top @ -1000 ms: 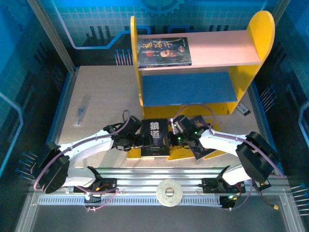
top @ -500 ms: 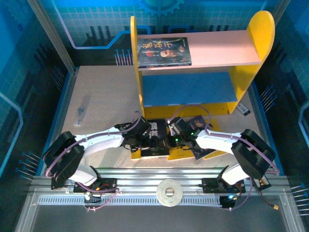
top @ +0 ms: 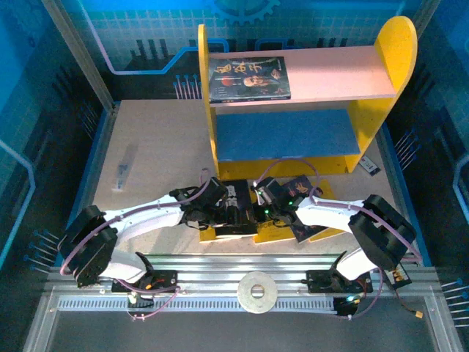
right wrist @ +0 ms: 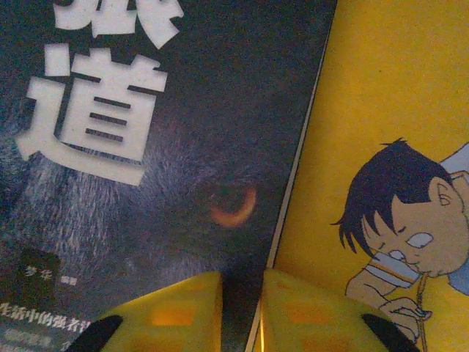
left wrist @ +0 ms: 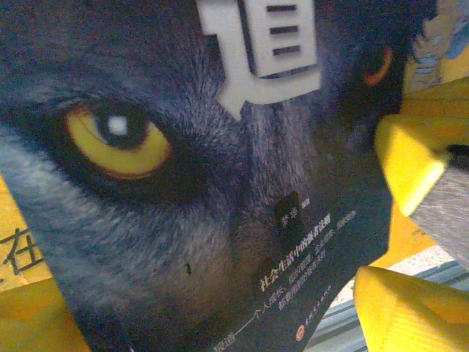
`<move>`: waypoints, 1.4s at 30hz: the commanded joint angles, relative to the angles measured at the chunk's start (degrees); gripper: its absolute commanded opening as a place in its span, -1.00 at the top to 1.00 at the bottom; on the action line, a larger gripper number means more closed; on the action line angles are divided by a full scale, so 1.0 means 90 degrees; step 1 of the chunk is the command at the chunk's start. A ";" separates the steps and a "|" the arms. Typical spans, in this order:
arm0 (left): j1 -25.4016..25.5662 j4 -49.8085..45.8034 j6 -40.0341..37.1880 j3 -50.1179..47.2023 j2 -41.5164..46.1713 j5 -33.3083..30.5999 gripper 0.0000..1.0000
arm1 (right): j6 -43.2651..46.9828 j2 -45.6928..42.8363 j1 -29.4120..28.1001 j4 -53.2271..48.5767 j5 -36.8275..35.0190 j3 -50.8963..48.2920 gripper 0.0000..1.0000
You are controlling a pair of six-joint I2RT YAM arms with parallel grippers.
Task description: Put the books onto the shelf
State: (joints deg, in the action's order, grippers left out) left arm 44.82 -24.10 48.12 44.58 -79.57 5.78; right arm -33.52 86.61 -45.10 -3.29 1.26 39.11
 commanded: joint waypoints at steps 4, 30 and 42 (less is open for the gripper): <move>0.0099 0.0645 -0.0020 0.0323 0.0095 0.0093 -0.51 | 0.0046 0.0344 -0.0270 -0.0172 0.0375 -0.0022 0.48; 0.0098 0.0714 -0.0252 0.0370 0.0000 -0.0302 0.84 | -0.0085 -0.0917 0.0320 -0.0528 0.0799 -0.0081 -0.46; 0.0108 -0.0203 -0.1725 0.1026 0.2233 0.0169 1.00 | 0.0661 -0.3224 0.0703 -0.2164 0.0894 0.0892 -0.69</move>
State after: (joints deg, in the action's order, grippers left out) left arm 45.30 -24.29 39.20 48.90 -66.35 4.03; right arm -30.79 63.09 -40.10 -18.28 7.75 43.13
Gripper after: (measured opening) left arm 0.141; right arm 0.840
